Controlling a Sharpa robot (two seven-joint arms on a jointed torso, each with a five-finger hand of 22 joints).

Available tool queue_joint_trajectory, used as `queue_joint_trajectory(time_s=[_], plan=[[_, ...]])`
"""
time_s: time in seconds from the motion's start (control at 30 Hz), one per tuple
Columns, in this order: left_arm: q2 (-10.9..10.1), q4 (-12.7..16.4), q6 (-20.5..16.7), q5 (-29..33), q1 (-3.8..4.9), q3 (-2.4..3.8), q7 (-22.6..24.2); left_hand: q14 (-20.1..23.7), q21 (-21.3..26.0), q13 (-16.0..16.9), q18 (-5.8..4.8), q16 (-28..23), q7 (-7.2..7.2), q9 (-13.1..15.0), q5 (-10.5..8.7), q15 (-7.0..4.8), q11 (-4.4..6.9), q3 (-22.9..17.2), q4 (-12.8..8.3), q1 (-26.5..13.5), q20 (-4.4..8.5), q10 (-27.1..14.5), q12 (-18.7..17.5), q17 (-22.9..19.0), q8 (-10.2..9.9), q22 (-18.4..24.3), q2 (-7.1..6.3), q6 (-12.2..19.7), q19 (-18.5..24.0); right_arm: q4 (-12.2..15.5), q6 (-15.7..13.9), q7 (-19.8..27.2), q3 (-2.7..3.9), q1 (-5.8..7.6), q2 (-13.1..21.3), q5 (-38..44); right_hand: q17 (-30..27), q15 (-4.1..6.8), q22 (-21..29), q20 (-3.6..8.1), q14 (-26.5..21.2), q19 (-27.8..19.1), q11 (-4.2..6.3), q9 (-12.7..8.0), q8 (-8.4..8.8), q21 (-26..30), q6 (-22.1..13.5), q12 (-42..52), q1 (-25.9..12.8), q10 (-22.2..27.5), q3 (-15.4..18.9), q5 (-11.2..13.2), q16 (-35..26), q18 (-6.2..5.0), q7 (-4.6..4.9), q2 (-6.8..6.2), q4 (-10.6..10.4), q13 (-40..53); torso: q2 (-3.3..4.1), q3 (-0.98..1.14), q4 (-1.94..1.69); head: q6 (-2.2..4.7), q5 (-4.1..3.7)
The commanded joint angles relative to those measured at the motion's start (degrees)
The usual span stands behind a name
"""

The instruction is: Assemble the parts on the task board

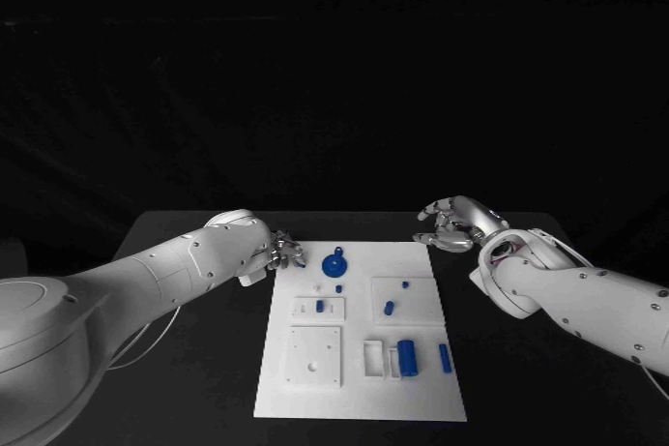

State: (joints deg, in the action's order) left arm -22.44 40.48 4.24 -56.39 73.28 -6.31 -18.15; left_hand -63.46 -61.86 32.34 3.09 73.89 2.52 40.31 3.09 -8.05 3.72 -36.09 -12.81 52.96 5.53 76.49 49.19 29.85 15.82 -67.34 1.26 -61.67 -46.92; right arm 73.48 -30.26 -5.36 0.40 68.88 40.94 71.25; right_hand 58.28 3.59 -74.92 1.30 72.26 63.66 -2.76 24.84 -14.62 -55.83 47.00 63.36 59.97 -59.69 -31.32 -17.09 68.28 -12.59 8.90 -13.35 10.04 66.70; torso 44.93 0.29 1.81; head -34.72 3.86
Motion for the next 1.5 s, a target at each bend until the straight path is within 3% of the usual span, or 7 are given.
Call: queue_joint_trajectory(time_s=[0.03, 0.13, 0.33, 0.57, 0.97, 1.3, 1.5], plan=[[-1.61, 3.00, -3.06, 4.24, 0.38, 0.02, 0.32, -0.71, -0.26, -0.07, -1.03, 0.28, -0.04, 0.70, 1.00, -0.79, 0.17, -0.61, -0.09, 0.73, 7.85, 0.60, -0.03, -0.11, 1.00, -0.15, -0.09, -1.18, -0.52, 0.23, 0.72, 0.12, 0.02, 0.02, 0.26, 0.59, 0.07, -0.09, -1.00, 0.21, 0.29, 0.33, -0.10, -0.04, -0.38, 0.20, -0.01, 0.30, 0.08, 0.39, 0.23, 0.05, -0.26, -2.41, 0.51, 0.07, 0.07, -0.09, -0.08, 0.06, -0.28, -0.03, 0.02], [-3.91, 6.92, -4.17, 5.19, 0.69, 0.00, 0.00, -1.05, -0.32, -0.11, -1.01, 0.35, -0.16, 0.60, 2.18, -0.94, 0.29, -0.96, -0.20, 0.50, 7.96, 0.94, -0.04, -0.19, 1.06, -0.25, -0.22, -1.49, -0.84, 0.22, 0.79, 0.12, 0.02, 0.02, 0.32, 0.58, 0.07, -0.09, -1.00, 0.21, 0.29, 0.33, -0.10, -0.04, -0.38, 0.20, 0.00, 0.30, 0.07, 0.39, 0.23, 0.06, -0.27, -2.41, 0.50, 0.06, 0.07, -0.10, -0.26, 0.12, -0.56, -0.10, -0.05], [-9.76, 17.07, -7.15, 6.32, 1.08, -0.07, -1.11, -2.17, -0.46, -0.15, -0.96, 0.67, -0.66, 0.43, 8.66, -1.22, 0.78, -1.15, -1.31, -1.48, 8.23, 2.12, 0.02, -0.35, 1.54, -0.57, 0.12, -2.91, -1.67, -0.08, 0.93, 0.15, 0.02, 0.02, 0.35, 0.54, 0.07, -0.09, -1.00, 0.21, 0.29, 0.33, -0.09, -0.04, -0.39, 0.21, 0.01, 0.31, 0.09, 0.40, 0.23, 0.07, -0.27, -2.41, 0.50, 0.08, 0.08, -0.12, -0.71, 0.28, -1.13, -0.41, 0.01], [-14.61, 25.28, -8.65, 5.78, 1.05, -0.21, -1.64, -3.08, -0.62, -0.01, -0.79, 0.99, -1.02, 0.20, 10.54, -1.62, 1.15, -1.45, -2.35, -2.99, 8.54, 3.06, 0.26, -0.40, 1.75, -0.80, 0.19, -3.81, -2.55, -0.64, 1.16, 0.23, 0.01, 0.00, 0.13, 0.52, 0.07, -0.08, -1.00, 0.21, 0.29, 0.33, -0.09, -0.04, -0.39, 0.21, 0.02, 0.32, 0.10, 0.40, 0.23, 0.08, -0.27, -2.41, 0.50, 0.10, 0.09, -0.13, -1.25, 0.37, -1.66, -0.95, 0.15], [-16.54, 31.56, -12.89, -0.54, -1.09, -1.37, -1.92, -4.82, -1.10, 0.47, -0.47, 1.71, -1.64, 0.02, 12.26, -2.19, 1.78, -1.75, -2.92, -4.62, 9.04, 4.51, 1.00, -0.28, 2.23, -1.12, 0.44, -5.28, -4.14, -1.00, 1.22, 0.31, 0.01, -0.16, 0.05, 0.52, 0.07, -0.08, -1.00, 0.21, 0.28, 0.32, -0.08, -0.05, -0.39, 0.22, 0.02, 0.33, 0.14, 0.41, 0.21, 0.07, -0.28, -2.41, 0.49, 0.13, 0.11, -0.15, -1.68, 0.45, -2.09, -1.55, 0.00], [-16.08, 32.54, -14.72, -3.37, -3.70, -2.81, -1.93, -5.37, -1.41, 0.92, -0.35, 2.20, -1.94, 0.02, 12.35, -2.56, 2.07, -1.80, -2.82, -5.24, 9.24, 4.75, 1.69, -0.09, 2.53, -1.33, 0.38, -6.02, -4.77, -1.06, 1.19, 0.44, 0.01, -0.16, 0.10, 0.51, 0.07, -0.08, -1.00, 0.20, 0.28, 0.32, -0.09, -0.05, -0.39, 0.23, 0.02, 0.34, 0.07, 0.42, 0.24, 0.05, -0.29, -2.41, 0.50, 0.12, 0.07, -0.18, -1.49, 0.41, -2.07, -1.69, 0.07], [-15.65, 32.32, -14.86, -4.49, -4.42, -3.19, -1.89, -5.44, -1.45, 1.01, -0.31, 2.29, -1.99, 0.00, 12.51, -2.63, 2.14, -1.88, -2.82, -5.33, 9.28, 4.75, 1.83, -0.06, 2.56, -1.38, 0.32, -6.15, -4.86, -1.07, 1.16, 0.53, 0.01, -0.16, 0.12, 0.50, 0.07, -0.08, -1.00, 0.18, 0.27, 0.31, -0.09, -0.06, -0.38, 0.25, 0.01, 0.34, -0.01, 0.44, 0.28, 0.02, -0.30, -2.41, 0.50, 0.10, 0.03, -0.20, -1.48, 0.41, -1.88, -1.89, 0.16]])
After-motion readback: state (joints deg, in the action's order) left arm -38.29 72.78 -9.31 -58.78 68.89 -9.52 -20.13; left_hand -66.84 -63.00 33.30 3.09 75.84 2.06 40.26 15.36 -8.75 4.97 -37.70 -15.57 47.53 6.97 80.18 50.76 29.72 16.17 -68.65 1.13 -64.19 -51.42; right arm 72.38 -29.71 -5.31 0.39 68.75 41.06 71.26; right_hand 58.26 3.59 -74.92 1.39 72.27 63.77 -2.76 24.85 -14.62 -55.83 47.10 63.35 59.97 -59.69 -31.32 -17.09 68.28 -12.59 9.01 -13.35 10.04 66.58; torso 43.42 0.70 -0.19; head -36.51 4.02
